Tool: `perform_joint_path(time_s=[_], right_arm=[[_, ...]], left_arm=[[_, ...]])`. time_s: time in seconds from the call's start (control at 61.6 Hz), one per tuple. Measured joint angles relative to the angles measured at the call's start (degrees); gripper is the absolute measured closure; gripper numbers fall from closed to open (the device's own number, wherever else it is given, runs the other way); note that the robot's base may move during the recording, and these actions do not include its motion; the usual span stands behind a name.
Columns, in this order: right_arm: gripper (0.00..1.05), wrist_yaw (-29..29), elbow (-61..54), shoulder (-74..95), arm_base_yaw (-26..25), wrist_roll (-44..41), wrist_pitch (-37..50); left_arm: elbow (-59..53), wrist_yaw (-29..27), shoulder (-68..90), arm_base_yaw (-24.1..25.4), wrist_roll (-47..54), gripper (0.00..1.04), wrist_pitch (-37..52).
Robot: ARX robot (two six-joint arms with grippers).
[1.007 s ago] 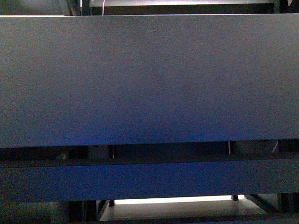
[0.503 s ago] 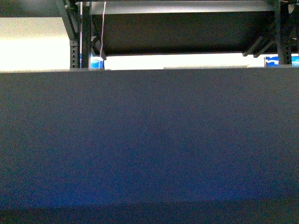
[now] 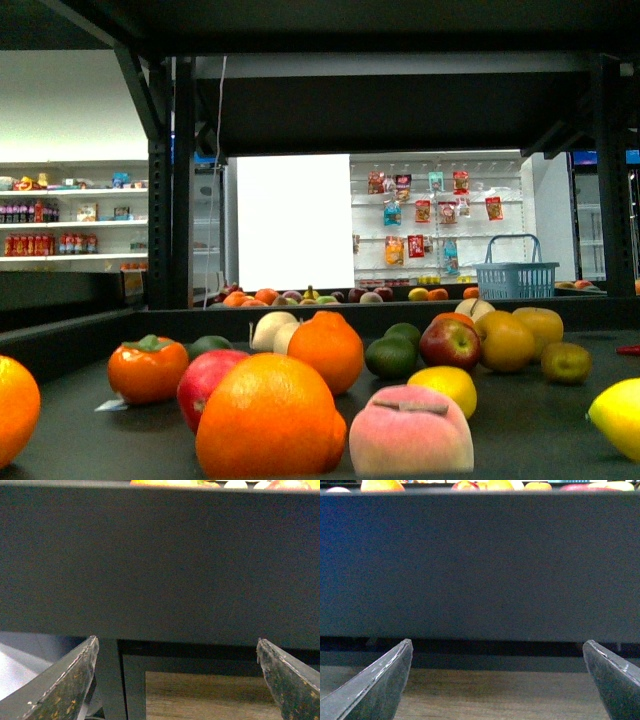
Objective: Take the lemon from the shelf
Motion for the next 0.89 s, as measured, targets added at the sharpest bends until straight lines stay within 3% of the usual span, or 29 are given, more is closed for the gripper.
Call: perform_joint_path(time_s=[0.893], right_arm=[[0.02, 0.0, 0.0, 0.0, 0.0, 0.0, 0.0]], left_arm=[[0.0, 0.0, 0.0, 0.0, 0.0, 0.08, 0.0]])
